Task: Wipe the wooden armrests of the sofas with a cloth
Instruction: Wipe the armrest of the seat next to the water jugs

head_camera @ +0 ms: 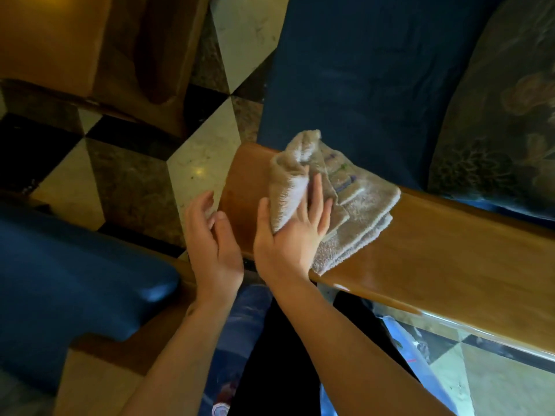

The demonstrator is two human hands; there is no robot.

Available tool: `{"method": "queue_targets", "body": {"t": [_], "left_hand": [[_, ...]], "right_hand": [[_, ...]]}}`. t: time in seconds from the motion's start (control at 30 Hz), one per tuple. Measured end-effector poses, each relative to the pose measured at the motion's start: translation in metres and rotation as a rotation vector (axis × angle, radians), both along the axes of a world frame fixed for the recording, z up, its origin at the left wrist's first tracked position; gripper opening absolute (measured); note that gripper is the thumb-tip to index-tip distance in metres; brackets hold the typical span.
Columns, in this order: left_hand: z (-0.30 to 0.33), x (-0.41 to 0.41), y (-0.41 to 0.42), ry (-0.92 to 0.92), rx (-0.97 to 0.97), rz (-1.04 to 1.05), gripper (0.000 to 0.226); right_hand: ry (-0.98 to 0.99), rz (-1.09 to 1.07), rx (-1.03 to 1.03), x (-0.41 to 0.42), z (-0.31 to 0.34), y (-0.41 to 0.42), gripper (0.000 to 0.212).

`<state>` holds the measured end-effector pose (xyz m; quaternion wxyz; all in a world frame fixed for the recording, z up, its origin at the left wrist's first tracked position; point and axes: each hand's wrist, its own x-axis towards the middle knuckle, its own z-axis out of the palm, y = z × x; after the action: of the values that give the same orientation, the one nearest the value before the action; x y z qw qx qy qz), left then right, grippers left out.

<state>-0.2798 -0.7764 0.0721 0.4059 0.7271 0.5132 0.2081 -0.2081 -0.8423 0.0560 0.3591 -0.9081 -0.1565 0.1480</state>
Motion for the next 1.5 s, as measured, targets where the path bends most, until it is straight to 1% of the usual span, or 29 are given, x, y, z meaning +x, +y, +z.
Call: {"method": "queue_targets", "body": {"t": [0.07,0.13,0.27,0.33,0.4,0.47,0.53,0.6,0.73,0.87,0.97,1.07,1.17,1.23,1.37,1.43,1.5], "left_hand": [[0.001,-0.002,0.007,-0.004,-0.030,0.017,0.036],[0.003,-0.003,0.009,-0.014,-0.056,0.026,0.039],[0.015,0.001,0.009,0.027,-0.040,-0.002,0.045],[0.025,0.006,0.003,0.116,0.050,-0.101,0.047],[0.035,0.013,-0.013,0.263,0.163,-0.266,0.051],[0.040,0.024,-0.038,0.355,0.171,-0.399,0.055],[0.042,0.032,-0.062,0.384,0.137,-0.446,0.055],[0.040,0.040,-0.079,0.389,0.110,-0.443,0.051],[0.031,0.053,-0.103,0.441,0.097,-0.463,0.051],[0.025,0.080,-0.143,0.455,0.122,-0.605,0.049],[0.022,0.105,-0.183,0.496,0.157,-0.719,0.053],[0.022,0.127,-0.220,0.510,0.177,-0.803,0.059],[0.022,0.149,-0.255,0.522,0.205,-0.900,0.058],[0.022,0.157,-0.272,0.530,0.219,-0.951,0.056],[0.014,0.151,-0.275,0.534,0.244,-0.967,0.055],[0.010,0.140,-0.260,0.584,0.265,-0.935,0.056],[0.008,0.127,-0.244,0.626,0.267,-0.903,0.056]], "right_hand": [[-0.089,0.257,-0.094,-0.001,-0.004,0.001,0.070],[-0.187,0.513,-0.147,0.002,-0.008,-0.005,0.072],[-0.267,0.871,-0.132,0.016,-0.011,-0.023,0.075],[-0.296,1.044,-0.115,0.028,-0.013,-0.037,0.075],[-0.344,1.177,-0.135,0.039,-0.013,-0.051,0.071],[-0.384,1.230,-0.144,0.052,-0.013,-0.069,0.069],[-0.385,1.236,-0.109,0.063,-0.013,-0.088,0.066],[-0.393,1.223,-0.111,0.075,-0.013,-0.115,0.064],[-0.385,1.151,-0.116,0.102,-0.014,-0.184,0.067],[-0.397,1.047,-0.173,0.130,-0.016,-0.271,0.071],[-0.375,0.969,-0.207,0.147,-0.018,-0.335,0.064],[-0.371,0.886,-0.224,0.160,-0.018,-0.396,0.062],[-0.369,0.804,-0.228,0.172,-0.017,-0.455,0.058],[-0.371,0.792,-0.238,0.178,-0.014,-0.492,0.056],[-0.373,0.772,-0.287,0.188,-0.010,-0.546,0.060],[-0.371,0.714,-0.303,0.182,-0.011,-0.548,0.058],[-0.373,0.604,-0.314,0.167,-0.013,-0.540,0.057]]}}
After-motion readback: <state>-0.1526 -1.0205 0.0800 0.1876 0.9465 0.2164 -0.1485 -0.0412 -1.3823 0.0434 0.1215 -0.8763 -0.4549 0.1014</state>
